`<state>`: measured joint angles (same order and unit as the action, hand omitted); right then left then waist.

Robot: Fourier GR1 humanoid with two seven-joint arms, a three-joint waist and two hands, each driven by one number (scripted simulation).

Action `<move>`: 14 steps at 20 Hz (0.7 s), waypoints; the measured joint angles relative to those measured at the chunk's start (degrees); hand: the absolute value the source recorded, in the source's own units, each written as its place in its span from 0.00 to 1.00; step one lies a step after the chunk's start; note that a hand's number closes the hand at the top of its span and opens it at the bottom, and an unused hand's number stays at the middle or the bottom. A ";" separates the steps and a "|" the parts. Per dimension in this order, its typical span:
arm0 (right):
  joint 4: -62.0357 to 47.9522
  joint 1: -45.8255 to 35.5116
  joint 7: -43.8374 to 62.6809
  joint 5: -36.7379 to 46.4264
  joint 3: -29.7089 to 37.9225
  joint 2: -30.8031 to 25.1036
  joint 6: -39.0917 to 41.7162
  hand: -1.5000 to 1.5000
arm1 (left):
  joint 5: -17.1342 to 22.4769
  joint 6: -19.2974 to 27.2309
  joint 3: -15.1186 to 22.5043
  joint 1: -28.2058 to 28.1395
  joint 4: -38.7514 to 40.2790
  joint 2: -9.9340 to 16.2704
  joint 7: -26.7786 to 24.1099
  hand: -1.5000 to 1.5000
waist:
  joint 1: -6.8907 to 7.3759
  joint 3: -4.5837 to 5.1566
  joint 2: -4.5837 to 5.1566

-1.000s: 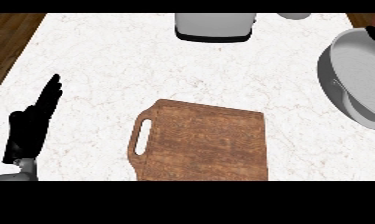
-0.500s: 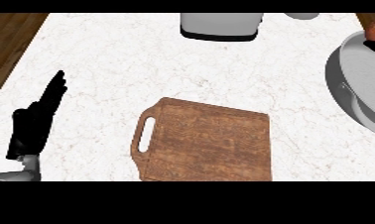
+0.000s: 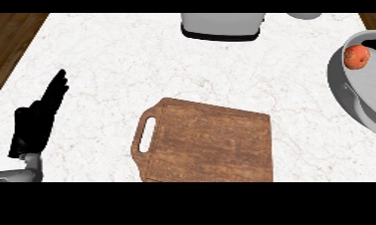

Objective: Pick the squash from the cutting board and place it in the pot

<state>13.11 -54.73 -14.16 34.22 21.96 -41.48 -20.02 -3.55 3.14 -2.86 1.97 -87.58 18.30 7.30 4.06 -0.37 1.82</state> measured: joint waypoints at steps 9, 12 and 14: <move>1.58 -1.07 -11.28 -12.97 12.31 -0.35 2.05 0.00 | -0.42 0.16 -0.63 -0.81 1.04 -0.15 -0.89 0.50 | -1.15 0.07 -0.53; 0.57 0.06 -12.61 -15.29 14.13 -2.18 6.73 0.00 | -0.84 0.46 -0.77 -0.99 0.91 -0.33 -0.67 0.50 | -1.68 0.15 -0.79; 0.12 0.77 -13.21 -16.76 15.19 -3.05 9.49 0.00 | -0.76 0.45 -0.95 -1.67 -0.46 -0.33 0.25 0.50 | -1.86 0.16 -0.95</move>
<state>13.23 -53.95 -27.37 17.46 37.15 -44.53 -10.54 -4.31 3.59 -3.81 0.30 -88.04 17.97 7.55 2.20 -0.21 0.87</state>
